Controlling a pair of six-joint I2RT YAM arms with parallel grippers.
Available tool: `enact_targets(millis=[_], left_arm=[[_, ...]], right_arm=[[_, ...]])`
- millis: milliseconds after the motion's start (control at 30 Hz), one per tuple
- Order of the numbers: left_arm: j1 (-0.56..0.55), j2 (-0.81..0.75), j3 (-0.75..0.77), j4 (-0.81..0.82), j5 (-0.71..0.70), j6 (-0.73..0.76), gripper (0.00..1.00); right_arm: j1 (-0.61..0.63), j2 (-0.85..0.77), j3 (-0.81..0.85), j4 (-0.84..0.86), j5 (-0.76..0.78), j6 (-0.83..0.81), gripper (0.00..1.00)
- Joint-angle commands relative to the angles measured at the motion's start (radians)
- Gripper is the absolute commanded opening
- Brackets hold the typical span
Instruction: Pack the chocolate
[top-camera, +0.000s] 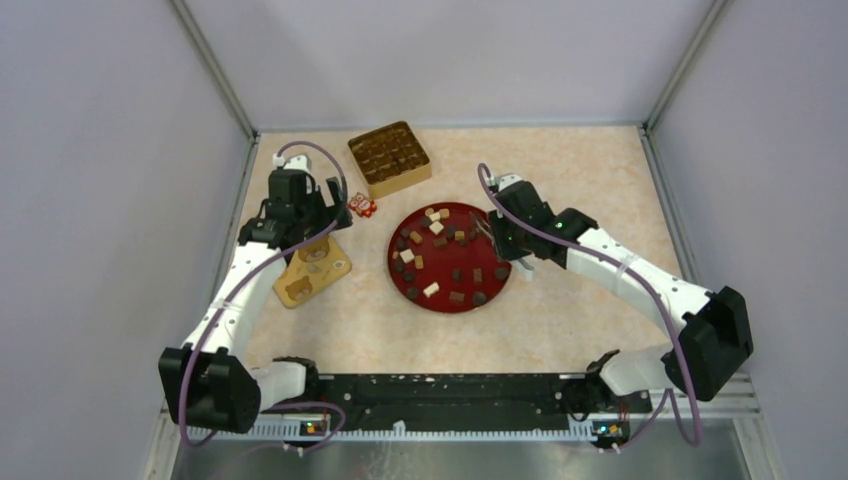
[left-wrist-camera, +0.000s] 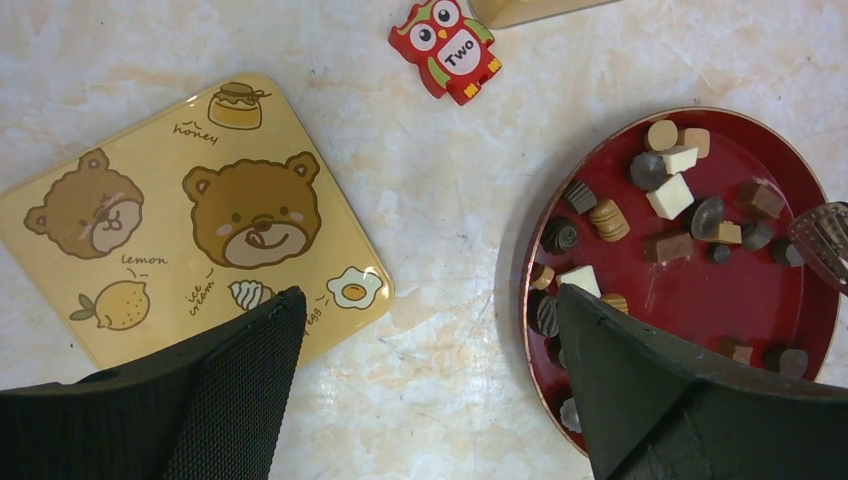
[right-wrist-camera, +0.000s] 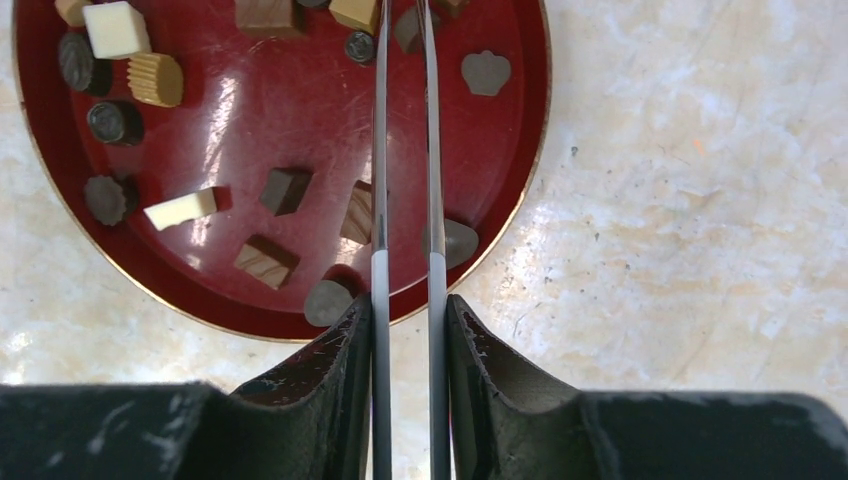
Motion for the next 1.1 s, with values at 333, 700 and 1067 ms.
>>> enact_targets(millis=[333,700,1067], left_arm=[[0.0,0.006,0.013,0.038,0.009,-0.007,0.99],[0.0,0.013,0.004,0.048,0.01,-0.004,0.99],[0.0,0.021,-0.006,0.057,0.044,-0.004,0.99]], right_arm=[[0.008,0.006,-0.002,0.014,0.006,0.043,0.32],[0.014,0.051,-0.019,0.01,-0.014,0.063,0.33],[0.04,0.079,-0.002,-0.019,0.059,0.059,0.38]])
